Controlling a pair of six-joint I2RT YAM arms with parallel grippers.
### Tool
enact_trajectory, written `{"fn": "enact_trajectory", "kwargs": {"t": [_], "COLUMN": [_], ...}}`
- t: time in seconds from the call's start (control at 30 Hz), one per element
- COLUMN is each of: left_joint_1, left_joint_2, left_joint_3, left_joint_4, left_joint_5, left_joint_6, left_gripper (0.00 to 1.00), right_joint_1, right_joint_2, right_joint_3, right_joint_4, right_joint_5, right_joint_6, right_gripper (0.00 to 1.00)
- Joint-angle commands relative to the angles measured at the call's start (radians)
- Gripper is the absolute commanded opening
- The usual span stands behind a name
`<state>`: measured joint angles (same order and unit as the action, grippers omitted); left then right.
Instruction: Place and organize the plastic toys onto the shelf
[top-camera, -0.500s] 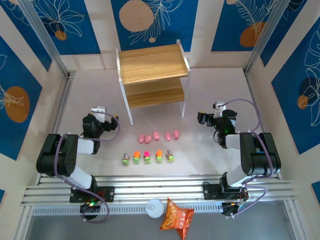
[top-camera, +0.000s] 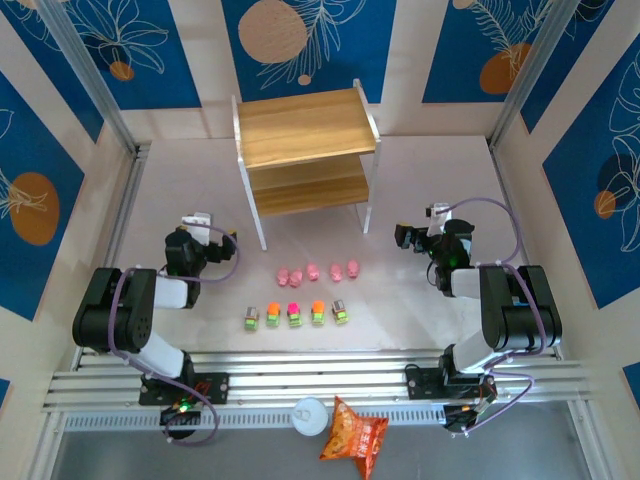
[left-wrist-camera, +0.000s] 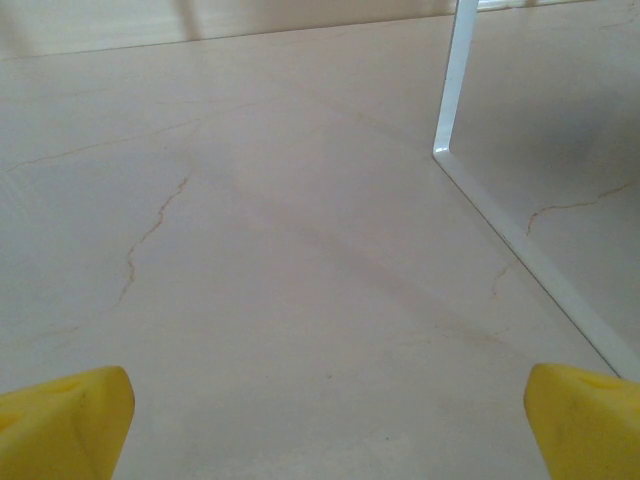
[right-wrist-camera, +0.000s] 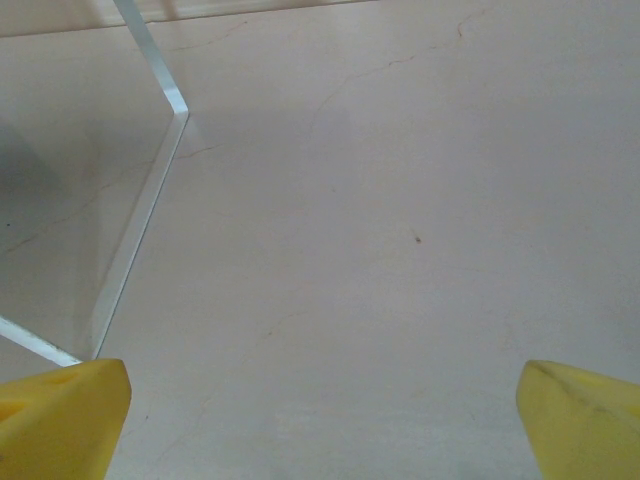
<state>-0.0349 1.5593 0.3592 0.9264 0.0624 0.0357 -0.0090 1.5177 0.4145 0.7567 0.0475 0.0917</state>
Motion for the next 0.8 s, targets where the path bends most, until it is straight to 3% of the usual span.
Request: {"fn": "enact_trajectory", "kwargs": {"t": [0.0,0.5,0.77], "left_joint_1": [0.003,0.007,-0.008], "left_joint_2": [0.007,0.005,-0.070], "left_joint_3": [0.021,0.012,-0.084], "left_joint_4": [0.003,0.018,0.139], "left_joint_5": [0.000,0.004,-0.103], "left_joint_6": [0.007,0.006,-0.013], "left_gripper": [1.00,1.00,1.00], "right_joint_1": [-0.003,-0.005,0.026], "right_joint_2": [0.006,0.004,-0.050], "right_joint_3": [0.010,0.000,-0.035], "right_joint_4": [0.035,0.050,0.076], "right_joint_5": [-0.015,-0.023,0.038], "right_joint_6": [0.010,0.009,-0.009], "right_gripper": [0.99,0.99,0.99]}}
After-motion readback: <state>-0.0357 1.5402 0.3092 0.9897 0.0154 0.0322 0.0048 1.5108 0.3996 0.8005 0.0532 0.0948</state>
